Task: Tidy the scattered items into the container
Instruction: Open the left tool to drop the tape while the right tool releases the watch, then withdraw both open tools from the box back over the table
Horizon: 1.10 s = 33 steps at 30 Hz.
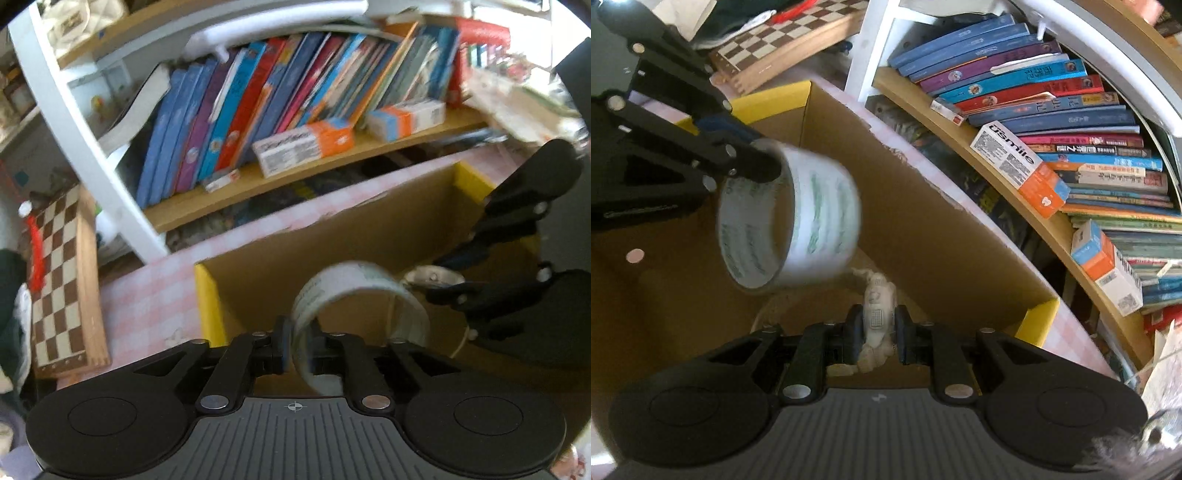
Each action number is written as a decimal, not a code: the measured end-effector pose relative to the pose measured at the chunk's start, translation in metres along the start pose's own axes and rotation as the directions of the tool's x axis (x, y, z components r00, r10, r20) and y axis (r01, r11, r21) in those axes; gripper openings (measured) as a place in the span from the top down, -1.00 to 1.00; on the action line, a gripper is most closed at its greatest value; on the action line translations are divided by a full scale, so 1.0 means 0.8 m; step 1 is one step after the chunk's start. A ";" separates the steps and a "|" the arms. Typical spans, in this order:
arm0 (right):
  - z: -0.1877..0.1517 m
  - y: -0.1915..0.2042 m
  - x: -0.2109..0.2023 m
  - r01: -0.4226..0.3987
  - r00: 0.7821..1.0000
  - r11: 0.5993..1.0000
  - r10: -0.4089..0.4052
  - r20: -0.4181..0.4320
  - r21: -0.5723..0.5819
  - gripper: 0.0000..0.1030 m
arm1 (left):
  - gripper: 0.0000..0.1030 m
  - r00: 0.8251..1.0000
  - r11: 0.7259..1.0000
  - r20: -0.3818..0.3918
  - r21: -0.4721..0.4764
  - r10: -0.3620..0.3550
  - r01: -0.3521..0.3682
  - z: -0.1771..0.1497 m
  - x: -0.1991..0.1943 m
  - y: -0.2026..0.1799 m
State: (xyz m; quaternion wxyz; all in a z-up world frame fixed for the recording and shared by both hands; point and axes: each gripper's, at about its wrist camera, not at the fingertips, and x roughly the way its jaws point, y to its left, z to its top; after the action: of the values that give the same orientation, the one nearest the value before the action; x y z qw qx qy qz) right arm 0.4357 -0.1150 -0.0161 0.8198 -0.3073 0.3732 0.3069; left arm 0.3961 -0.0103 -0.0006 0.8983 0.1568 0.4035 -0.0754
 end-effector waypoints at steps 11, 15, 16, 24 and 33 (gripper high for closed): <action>-0.005 -0.010 -0.024 -0.022 0.996 0.997 0.016 0.084 0.067 0.23 | -0.14 0.998 0.999 0.065 -0.028 -0.018 0.020 -0.002 -0.024 -0.001; -0.007 -0.004 -0.039 -0.025 0.995 0.997 0.017 0.103 0.073 0.23 | -0.16 0.994 0.999 0.101 -0.021 -0.028 0.030 -0.002 -0.044 -0.009; -0.006 -0.003 -0.041 -0.026 0.994 0.997 0.018 0.107 0.076 0.24 | -0.16 0.994 0.999 0.109 -0.017 -0.030 0.032 -0.002 -0.049 -0.012; -0.006 0.007 -0.089 -0.029 0.983 0.992 0.006 0.184 0.123 0.25 | -0.18 0.981 0.999 0.193 -0.035 -0.030 0.037 -0.008 -0.095 -0.021; -0.015 0.031 -0.150 -0.030 0.968 0.988 -0.010 0.252 0.154 0.25 | -0.19 0.956 0.994 0.290 -0.073 -0.053 0.077 -0.025 -0.152 -0.023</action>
State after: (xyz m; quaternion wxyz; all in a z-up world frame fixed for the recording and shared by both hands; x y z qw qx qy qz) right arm 0.3485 -0.1410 0.0665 0.8806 -0.1984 0.2907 0.3173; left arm 0.2969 -0.0195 0.0736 0.9502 0.0934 0.2764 -0.1100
